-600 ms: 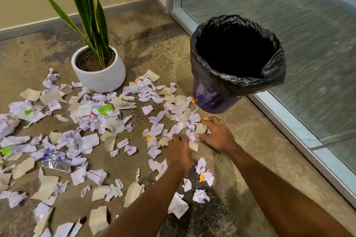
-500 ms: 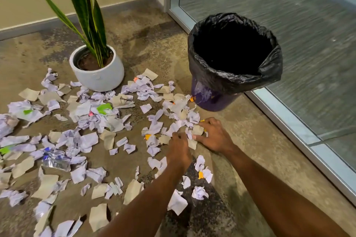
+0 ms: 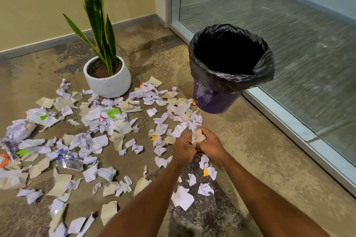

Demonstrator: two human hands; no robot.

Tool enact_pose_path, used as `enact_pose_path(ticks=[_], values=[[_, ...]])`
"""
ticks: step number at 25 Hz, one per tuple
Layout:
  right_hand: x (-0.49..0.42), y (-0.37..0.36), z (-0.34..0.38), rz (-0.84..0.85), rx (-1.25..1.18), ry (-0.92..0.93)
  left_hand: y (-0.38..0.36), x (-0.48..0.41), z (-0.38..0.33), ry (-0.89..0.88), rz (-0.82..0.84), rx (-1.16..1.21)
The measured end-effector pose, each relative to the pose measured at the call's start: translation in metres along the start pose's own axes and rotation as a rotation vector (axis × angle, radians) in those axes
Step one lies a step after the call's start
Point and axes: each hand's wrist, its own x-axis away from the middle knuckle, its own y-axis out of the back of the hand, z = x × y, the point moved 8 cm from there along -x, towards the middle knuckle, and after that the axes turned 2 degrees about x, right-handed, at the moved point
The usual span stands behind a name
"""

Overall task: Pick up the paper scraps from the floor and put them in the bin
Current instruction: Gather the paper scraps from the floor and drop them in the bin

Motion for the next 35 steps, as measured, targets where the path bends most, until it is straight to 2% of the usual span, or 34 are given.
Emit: enact_pose_path(ticks=[5, 14, 17, 22, 26, 28, 35], values=[[0.016, 0.011, 0.035, -0.019, -0.174, 0.050, 0.018, 0.011, -0.021, 0.036, -0.041, 0.214], [0.032, 0.069, 0.175, -0.136, -0.254, 0.338, 0.102, 0.022, -0.148, -0.304, -0.401, 0.142], [0.037, 0.093, 0.214, -0.135, -0.421, 0.389, 0.123, 0.029, -0.198, -0.415, -0.455, 0.152], [0.023, 0.144, 0.234, -0.166, -0.739, 0.253, 0.117, 0.000, -0.246, -0.363, -0.251, 0.341], [0.007, 0.163, 0.222, -0.095, -1.152, 0.032, 0.098, -0.030, -0.257, -0.261, -0.085, 0.426], [0.003, 0.169, 0.216, -0.076, -1.290, -0.016, 0.090, -0.036, -0.257, -0.229, -0.029, 0.505], [0.008, 0.180, 0.211, -0.146, -1.409, -0.010, 0.082, -0.027, -0.258, -0.214, 0.038, 0.639]])
